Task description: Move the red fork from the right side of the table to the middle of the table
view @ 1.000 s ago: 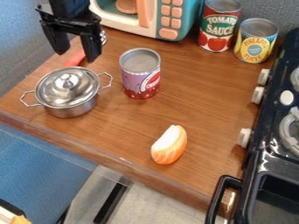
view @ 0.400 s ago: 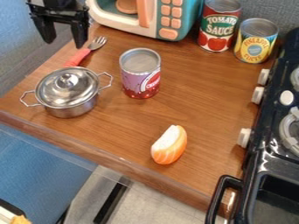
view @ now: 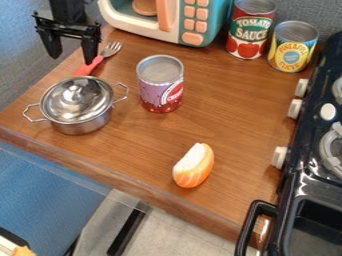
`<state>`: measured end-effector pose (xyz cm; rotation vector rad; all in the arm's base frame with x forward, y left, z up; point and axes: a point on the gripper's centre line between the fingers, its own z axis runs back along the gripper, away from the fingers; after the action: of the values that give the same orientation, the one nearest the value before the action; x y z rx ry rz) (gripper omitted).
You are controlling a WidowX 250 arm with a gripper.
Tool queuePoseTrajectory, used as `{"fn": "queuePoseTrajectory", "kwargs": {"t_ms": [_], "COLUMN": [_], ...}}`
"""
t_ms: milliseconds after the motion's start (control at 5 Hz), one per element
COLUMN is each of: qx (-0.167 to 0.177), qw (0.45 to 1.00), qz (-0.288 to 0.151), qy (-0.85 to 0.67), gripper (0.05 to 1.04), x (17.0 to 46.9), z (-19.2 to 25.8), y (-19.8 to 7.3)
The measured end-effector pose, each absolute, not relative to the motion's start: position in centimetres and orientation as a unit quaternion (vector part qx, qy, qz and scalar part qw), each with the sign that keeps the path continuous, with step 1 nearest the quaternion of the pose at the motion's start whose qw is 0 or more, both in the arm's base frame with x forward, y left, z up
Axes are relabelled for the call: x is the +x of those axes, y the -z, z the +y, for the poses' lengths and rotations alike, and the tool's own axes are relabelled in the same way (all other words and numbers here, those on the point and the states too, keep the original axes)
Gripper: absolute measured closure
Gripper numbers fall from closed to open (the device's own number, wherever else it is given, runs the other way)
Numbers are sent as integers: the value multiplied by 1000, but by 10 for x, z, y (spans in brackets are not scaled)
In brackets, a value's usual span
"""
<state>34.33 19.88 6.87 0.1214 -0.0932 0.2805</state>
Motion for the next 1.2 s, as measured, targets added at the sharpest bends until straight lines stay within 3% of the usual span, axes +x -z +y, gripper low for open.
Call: {"fn": "queuePoseTrajectory", "kwargs": {"t_ms": [400,800,1000,1200], "qx": [68,65,48,40], "qw": [985,987,988,986], "qz": [-42,-50,-58,-102], "qy": [-151,-139,-136,-129], "gripper": [135,689,705,705], "x": [352,358,359,365], "z": [202,196,191,186], "y": [-47,-45,-46,-76]}}
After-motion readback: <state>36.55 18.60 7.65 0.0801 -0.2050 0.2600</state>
